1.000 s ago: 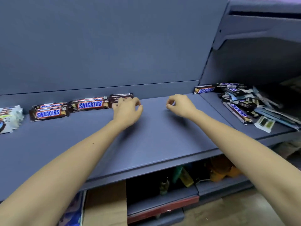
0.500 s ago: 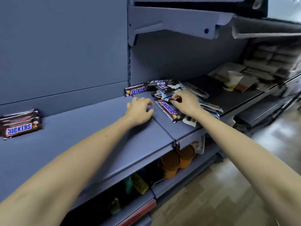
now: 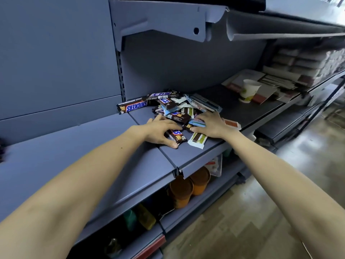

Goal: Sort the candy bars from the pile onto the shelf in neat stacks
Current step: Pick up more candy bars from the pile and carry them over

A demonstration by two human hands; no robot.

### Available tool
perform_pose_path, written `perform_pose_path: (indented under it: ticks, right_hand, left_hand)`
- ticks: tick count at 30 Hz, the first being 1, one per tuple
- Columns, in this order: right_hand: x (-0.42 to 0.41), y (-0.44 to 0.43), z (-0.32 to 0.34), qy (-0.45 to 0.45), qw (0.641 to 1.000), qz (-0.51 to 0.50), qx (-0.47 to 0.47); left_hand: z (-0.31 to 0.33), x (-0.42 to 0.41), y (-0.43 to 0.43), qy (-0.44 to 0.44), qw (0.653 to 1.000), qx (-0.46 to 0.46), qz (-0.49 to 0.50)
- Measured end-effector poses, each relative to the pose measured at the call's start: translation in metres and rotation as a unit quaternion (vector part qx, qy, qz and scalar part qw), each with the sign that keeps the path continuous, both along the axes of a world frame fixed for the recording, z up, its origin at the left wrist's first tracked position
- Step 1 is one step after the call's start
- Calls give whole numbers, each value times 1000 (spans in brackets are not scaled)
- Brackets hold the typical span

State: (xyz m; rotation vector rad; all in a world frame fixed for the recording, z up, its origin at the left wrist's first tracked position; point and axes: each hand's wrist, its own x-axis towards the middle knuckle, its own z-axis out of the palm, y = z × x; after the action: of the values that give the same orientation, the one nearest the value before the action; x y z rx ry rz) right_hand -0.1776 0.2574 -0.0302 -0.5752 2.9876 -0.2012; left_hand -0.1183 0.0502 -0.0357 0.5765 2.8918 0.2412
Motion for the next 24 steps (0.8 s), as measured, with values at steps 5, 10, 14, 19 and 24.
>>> perform_pose_path:
  ticks: [5, 10, 14, 19, 24]
  right_hand:
    - [2, -3, -3, 10, 994, -14, -108]
    - [7, -14, 5, 9, 989, 24, -144]
    - [13, -33, 7, -2, 987, 43, -157]
    - [28, -77, 12, -26, 990, 112, -84]
    - [46, -121, 19, -53, 984, 156, -59]
  left_hand:
    - [13, -5, 4, 61, 994, -79, -37]
    - [10, 2, -9, 91, 995, -26, 15]
    - [14, 14, -28, 143, 987, 24, 73]
    - [11, 30, -55, 69, 978, 59, 185]
    - [11, 63, -90, 77, 954, 134, 257]
